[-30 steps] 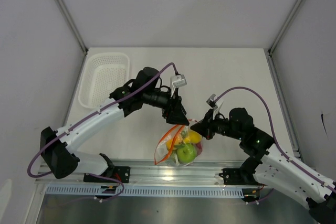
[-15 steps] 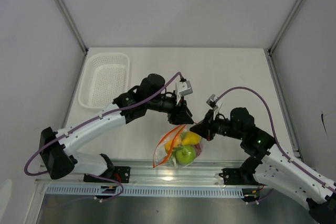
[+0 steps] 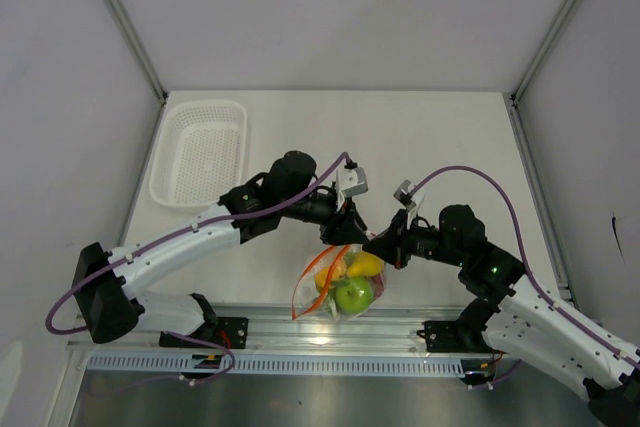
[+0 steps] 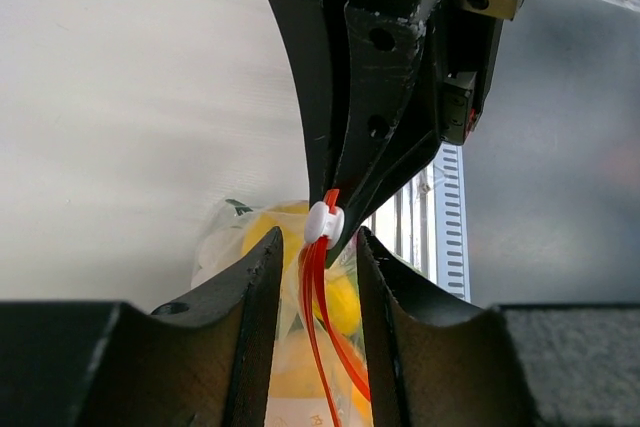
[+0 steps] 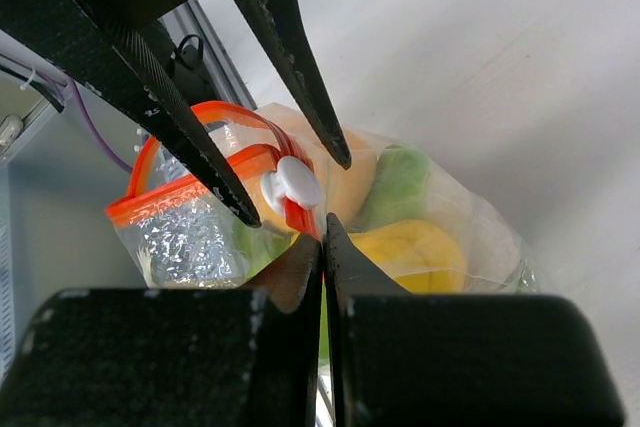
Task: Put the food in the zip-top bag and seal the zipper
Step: Zip the zipper food storage bag at the center of the board.
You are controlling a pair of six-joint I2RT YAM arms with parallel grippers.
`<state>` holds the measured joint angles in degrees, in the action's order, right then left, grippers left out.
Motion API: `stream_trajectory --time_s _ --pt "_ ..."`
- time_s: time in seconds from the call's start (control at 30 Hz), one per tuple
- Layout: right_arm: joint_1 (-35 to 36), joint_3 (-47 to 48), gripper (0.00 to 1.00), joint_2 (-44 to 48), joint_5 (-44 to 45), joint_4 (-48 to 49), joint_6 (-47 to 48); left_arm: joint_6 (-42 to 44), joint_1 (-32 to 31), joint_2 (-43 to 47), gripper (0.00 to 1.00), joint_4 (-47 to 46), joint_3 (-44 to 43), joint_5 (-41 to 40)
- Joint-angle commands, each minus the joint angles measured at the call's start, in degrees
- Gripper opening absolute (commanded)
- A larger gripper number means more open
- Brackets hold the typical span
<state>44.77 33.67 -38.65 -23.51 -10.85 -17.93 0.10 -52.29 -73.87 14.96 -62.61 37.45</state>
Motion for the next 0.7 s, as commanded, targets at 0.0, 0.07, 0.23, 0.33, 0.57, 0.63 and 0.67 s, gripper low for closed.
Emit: stream_trajectory --time_s 0.0,0.07,0.23,0.33,0.57,0.63,0.67 --pt "-0.21 2.63 0.00 0.77 -1.54 2.06 -0.17 1.75 -0.62 1.71 0.38 -3.27 -0.06 -0.45" --pt "-0.21 2.63 0.00 0.69 -1.63 2.06 -0.17 1.75 -0.71 1.53 0.36 -3.53 -0.32 -0.27" --pt "-0.21 2.63 0.00 0.77 -1.72 2.24 -0.52 1.92 -0.97 1.27 0.28 -3.89 -0.23 0.69" --pt "-0.30 2.63 0.00 0.60 -1.72 2.68 -0.52 2.10 -1.14 0.92 0.24 -3.80 -0.32 0.60" --pt "-0.30 2.72 0.00 0.42 -2.24 3.03 -0.79 2.01 -1.23 0.65 0.14 -3.18 -0.50 0.34" --pt "-0.21 2.89 0.00 0.33 -2.42 3.03 -0.87 1.92 -1.23 0.48 0.11 -3.10 -0.76 0.43" --pt "-0.30 2.98 0.00 0.25 -2.51 2.94 -0.87 1.92 -1.23 0.30 0.10 -3.01 -0.85 0.52"
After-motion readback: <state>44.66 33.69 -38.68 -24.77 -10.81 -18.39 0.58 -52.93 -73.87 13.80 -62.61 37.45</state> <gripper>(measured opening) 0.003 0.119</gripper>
